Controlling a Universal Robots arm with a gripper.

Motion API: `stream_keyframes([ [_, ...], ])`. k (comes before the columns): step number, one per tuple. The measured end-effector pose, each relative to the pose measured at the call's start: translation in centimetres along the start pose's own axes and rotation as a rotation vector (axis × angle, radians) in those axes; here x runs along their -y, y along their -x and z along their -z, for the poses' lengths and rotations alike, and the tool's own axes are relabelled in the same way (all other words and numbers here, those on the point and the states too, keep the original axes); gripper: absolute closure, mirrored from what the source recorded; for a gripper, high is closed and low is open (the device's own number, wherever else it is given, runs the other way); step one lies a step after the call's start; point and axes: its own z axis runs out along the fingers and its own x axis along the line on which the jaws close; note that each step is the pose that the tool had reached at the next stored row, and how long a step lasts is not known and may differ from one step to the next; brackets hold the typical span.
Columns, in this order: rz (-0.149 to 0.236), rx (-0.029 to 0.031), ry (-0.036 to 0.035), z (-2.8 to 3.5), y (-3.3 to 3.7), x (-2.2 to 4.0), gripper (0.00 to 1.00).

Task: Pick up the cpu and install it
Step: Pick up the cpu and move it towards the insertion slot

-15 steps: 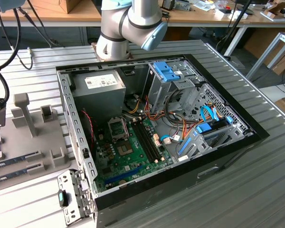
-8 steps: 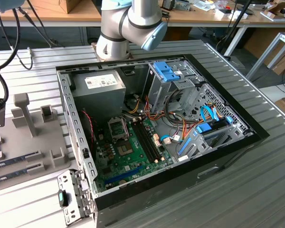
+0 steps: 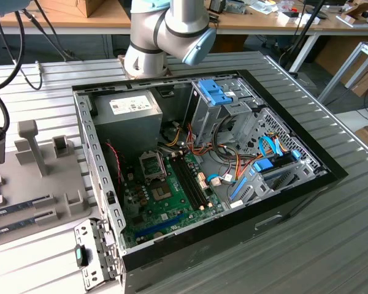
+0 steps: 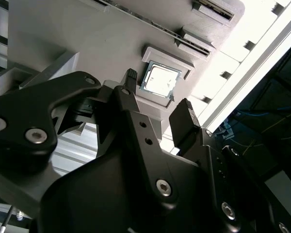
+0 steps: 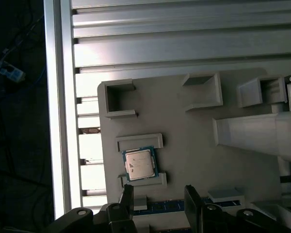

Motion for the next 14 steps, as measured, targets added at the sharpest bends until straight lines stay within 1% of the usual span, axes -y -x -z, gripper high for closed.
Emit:
stream_keyframes([
  [14, 0.0, -0.0001, -0.0001, 0.01, -0.37, 0.03, 0.46],
])
